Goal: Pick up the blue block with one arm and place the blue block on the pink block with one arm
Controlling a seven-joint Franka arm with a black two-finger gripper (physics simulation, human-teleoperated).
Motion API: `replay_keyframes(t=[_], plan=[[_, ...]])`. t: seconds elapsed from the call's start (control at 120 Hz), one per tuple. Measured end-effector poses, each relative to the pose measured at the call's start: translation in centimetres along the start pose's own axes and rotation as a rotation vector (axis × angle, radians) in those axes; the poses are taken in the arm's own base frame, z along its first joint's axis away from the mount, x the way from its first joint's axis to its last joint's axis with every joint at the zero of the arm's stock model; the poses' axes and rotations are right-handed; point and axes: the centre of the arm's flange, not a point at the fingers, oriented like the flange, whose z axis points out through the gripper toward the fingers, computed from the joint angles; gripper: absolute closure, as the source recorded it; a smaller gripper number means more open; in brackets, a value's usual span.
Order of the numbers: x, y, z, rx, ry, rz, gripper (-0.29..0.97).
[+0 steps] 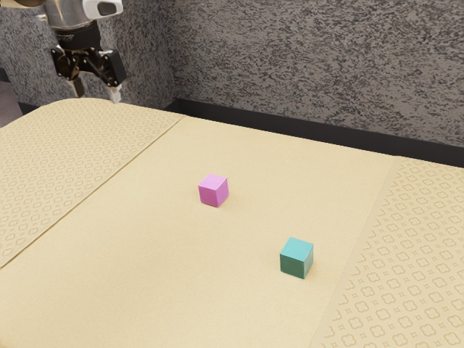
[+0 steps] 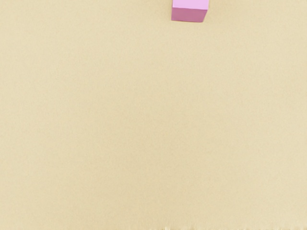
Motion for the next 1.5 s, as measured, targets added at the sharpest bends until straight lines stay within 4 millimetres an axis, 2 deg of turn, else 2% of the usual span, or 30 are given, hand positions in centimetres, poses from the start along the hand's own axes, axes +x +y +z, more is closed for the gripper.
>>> replay_keyframes(t=[0.2,0.217,0.242,0.275,0.308,0.342,0.4,0.492,0.558,0.625,0.683,0.733,0.767,0.825,0.925,0.967,1.008,1.083,1.2,1.433,1.5], plan=[[-0.1,0.3,-0.4,0.000,0.002,0.007,0.00],[-0.3,0.3,-1.7,0.001,0.023,0.006,0.00],[-0.9,0.2,-5.3,0.000,0.086,0.004,0.00],[-1.9,0.2,-8.9,-0.005,0.147,0.004,0.00],[-2.7,0.6,-10.9,-0.016,0.174,0.012,0.00],[-3.2,1.5,-11.8,-0.025,0.180,0.030,0.00],[-3.1,4.2,-11.6,-0.042,0.159,0.086,0.00],[-1.8,9.0,-9.5,-0.064,0.104,0.181,0.00],[-1.8,12.0,-8.8,-0.072,0.087,0.240,0.00],[-2.3,14.2,-8.8,-0.076,0.084,0.283,0.00],[-2.5,15.3,-8.7,-0.079,0.082,0.303,0.00],[-2.5,15.5,-7.5,-0.076,0.067,0.304,0.00],[-3.3,15.0,-5.7,-0.056,0.047,0.289,0.00],[-4.8,14.3,-1.1,-0.016,0.004,0.262,0.00],[-6.4,15.3,7.4,0.020,-0.057,0.273,0.00],[-6.9,15.9,10.2,0.029,-0.074,0.284,0.00],[-7.2,16.6,11.9,0.032,-0.069,0.298,0.00],[-6.7,17.8,13.7,0.019,-0.048,0.318,0.00],[-4.0,20.5,15.9,-0.023,-0.023,0.361,0.00],[-2.3,23.9,16.9,-0.077,0.043,0.367,0.00],[-1.9,25.2,18.0,-0.094,0.039,0.368,0.00]])
